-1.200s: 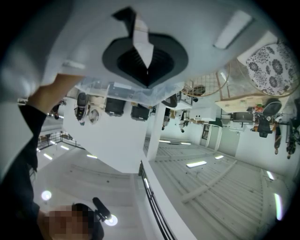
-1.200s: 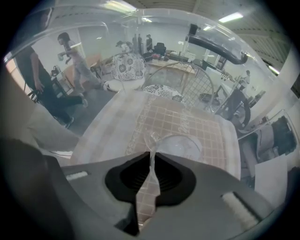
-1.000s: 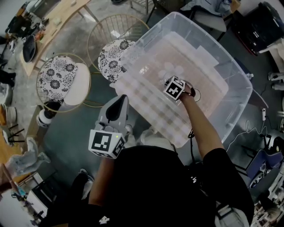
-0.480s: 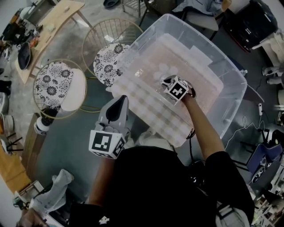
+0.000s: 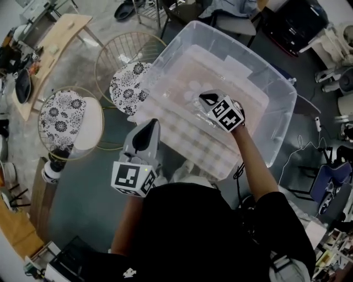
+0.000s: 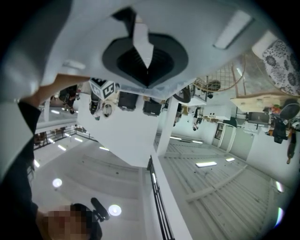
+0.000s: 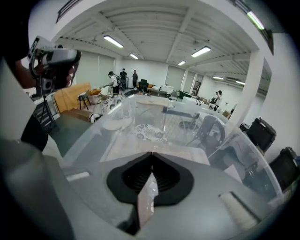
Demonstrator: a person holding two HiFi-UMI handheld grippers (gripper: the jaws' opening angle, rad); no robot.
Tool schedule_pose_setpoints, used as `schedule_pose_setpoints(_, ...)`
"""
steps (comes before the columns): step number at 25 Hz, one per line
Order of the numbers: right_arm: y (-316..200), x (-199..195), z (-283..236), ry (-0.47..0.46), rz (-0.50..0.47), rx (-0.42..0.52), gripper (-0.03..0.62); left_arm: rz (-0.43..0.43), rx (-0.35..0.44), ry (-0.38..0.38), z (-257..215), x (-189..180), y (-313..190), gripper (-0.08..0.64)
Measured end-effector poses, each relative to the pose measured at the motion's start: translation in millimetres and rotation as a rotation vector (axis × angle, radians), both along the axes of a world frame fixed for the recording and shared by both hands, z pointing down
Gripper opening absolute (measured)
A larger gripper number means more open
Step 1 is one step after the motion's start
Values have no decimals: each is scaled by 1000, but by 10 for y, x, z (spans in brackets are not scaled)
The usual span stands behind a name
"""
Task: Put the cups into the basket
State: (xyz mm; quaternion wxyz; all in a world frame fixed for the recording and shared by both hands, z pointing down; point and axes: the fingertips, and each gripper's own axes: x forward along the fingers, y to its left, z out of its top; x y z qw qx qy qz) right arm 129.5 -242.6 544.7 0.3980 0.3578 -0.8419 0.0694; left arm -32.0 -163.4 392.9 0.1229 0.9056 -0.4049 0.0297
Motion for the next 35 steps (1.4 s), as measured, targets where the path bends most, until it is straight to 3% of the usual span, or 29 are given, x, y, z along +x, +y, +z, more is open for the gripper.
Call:
schedule_pose_setpoints(11,388,-346,-1073,-257,148,197,3,116,26,39,-106,-21,124,6)
schedule_pose_setpoints(23,869,-1002,-1788,-449,257,360,3,146,68,83,-321,-459,187,6)
schedule_pose_setpoints(35,1291,-1407,-2036,-493,328,436,3,234,63,92,-345,-705,427,6)
